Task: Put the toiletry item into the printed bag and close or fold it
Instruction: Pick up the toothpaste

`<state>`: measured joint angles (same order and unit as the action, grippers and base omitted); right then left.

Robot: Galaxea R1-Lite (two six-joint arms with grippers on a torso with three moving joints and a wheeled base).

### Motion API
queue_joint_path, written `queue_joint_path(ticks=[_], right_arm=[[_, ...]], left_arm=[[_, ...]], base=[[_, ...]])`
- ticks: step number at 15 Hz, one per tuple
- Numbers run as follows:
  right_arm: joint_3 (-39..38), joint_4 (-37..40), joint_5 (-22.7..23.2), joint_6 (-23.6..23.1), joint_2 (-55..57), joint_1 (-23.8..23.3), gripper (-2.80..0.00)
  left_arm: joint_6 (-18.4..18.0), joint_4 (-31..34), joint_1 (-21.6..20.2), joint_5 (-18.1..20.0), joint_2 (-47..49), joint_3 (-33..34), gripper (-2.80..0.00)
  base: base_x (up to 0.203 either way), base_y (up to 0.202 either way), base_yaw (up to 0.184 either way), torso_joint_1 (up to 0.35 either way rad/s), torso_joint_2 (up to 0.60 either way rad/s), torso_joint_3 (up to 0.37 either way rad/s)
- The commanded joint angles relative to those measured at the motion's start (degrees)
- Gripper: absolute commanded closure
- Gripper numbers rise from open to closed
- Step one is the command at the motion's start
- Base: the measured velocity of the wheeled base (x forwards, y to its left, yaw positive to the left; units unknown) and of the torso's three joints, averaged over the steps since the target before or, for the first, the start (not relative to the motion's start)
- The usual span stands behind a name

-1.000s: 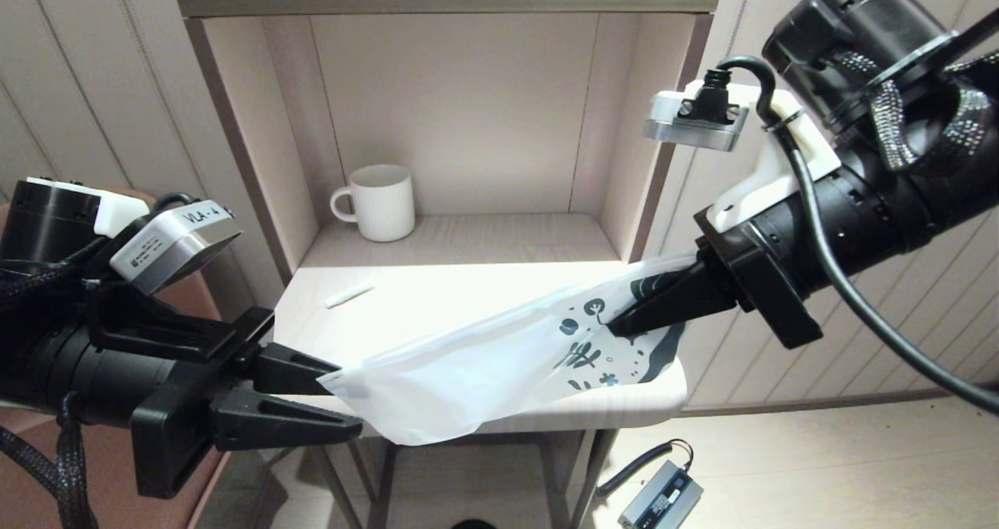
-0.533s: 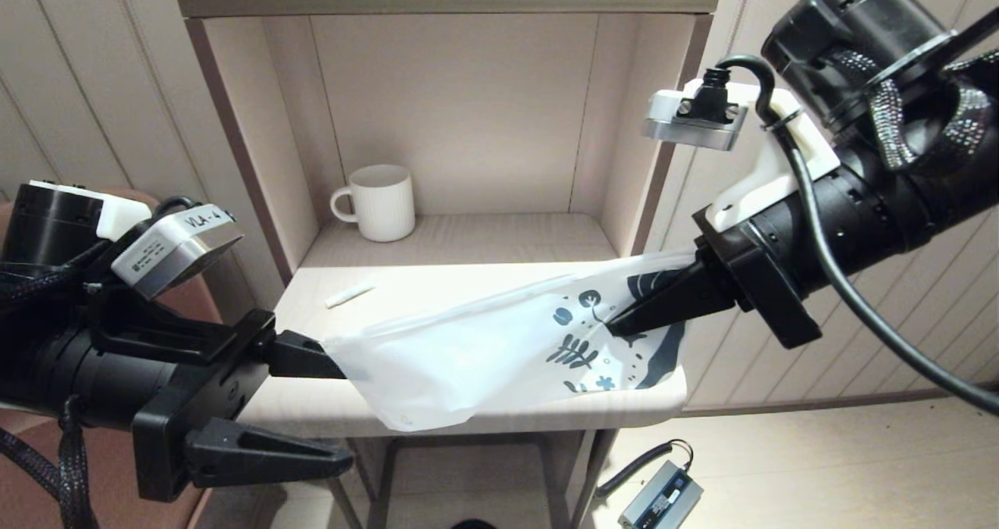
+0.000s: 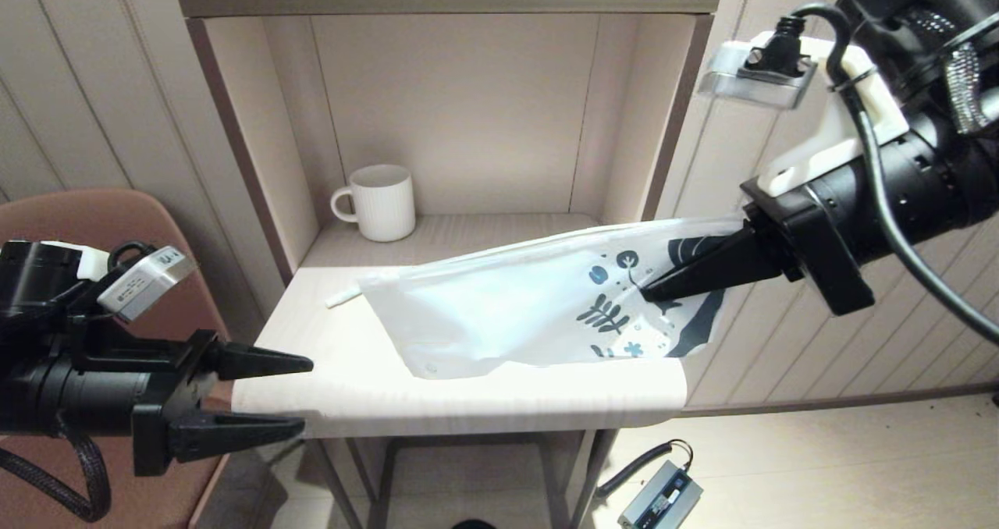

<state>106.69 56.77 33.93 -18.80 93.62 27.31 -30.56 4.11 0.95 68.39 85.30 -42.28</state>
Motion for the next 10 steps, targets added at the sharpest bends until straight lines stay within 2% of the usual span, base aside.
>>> queue_joint_path(ticks=[1,5,7,8,10], right_arm=[[-0.3,0.27,0.62,-0.1,-1.39,-0.59,0.0],[-0.88,0.36,0.76,0.25,-2.58,-0.94,0.0],[-1.14,0.36,0.79,0.34,-2.92,-1.03,0.0],[-1.22,0.36,0.86,0.43,-3.11,-1.03,0.0],[-1.25,0.4,0.88,0.75,-3.36,-1.03,0.0]], left_arm=[[0.29,0.11,-1.16,0.34,1.27,-0.37,0.0],[1.09,0.44,-1.1,0.3,3.22,-6.23,0.0],[4.89,0.52,-0.25,-0.46,4.6,-10.54,0.0],[7.19,0.39,0.19,-2.09,5.06,-11.95,0.0],[8.01,0.21,1.38,-6.5,5.65,-11.97,0.0]], base=[[0.0,0.0,0.0,0.0,0.0,0.0],[0.0,0.0,0.0,0.0,0.0,0.0],[0.0,0.0,0.0,0.0,0.0,0.0],[0.0,0.0,0.0,0.0,0.0,0.0],[0.0,0.0,0.0,0.0,0.0,0.0]])
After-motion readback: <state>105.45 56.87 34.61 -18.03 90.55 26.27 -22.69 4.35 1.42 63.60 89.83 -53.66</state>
